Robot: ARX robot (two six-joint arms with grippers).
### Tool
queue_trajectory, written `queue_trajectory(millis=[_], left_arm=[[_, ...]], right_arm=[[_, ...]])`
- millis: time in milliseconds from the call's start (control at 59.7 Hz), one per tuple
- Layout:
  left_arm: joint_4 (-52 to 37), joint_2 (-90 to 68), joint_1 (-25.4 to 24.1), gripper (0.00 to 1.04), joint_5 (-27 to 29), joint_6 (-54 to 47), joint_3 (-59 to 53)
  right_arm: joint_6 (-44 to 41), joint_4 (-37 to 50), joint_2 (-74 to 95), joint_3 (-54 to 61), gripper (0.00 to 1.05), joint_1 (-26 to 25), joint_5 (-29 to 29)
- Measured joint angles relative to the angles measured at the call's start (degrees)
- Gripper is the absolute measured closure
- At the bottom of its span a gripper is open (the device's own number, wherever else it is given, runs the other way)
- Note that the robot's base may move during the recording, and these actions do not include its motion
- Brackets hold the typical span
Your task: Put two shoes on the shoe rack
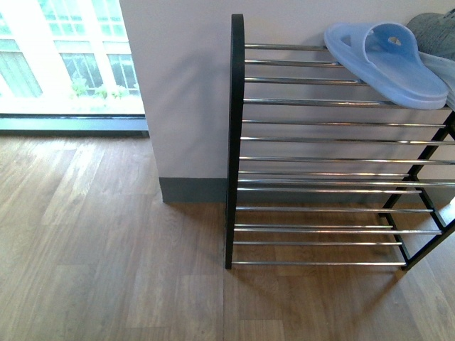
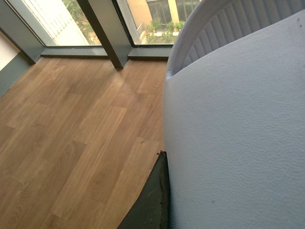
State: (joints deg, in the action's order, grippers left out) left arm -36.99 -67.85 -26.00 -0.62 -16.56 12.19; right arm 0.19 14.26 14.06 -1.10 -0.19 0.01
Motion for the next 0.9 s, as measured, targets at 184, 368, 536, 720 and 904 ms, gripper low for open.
queue_trajectory(millis=[184, 368, 536, 720, 904], left_arm=[[0.0, 0.0, 0.0, 1.03, 0.0, 0.0, 0.0], [0.0, 0.0, 0.0, 1.03, -0.02, 0.0, 0.0], [0.0, 0.0, 0.0, 1.03, 0.0, 0.0, 0.0], [0.0, 0.0, 0.0, 1.03, 0.02, 0.0, 0.0], [0.0, 0.0, 0.0, 1.03, 0.0, 0.0, 0.0]], right_arm=[[0.0, -2.64, -2.58, 0.0, 1.03, 0.04, 0.02], [-0.02, -10.71, -8.74, 0.0, 1.03, 0.04, -0.17], [0.0, -14.08, -13.55, 0.0, 1.03, 0.07, 0.04], [0.0, -14.08, -13.7, 0.0, 1.03, 0.07, 0.02], [-0.02, -14.08, -13.7, 0.0, 0.87, 0.07, 0.02]])
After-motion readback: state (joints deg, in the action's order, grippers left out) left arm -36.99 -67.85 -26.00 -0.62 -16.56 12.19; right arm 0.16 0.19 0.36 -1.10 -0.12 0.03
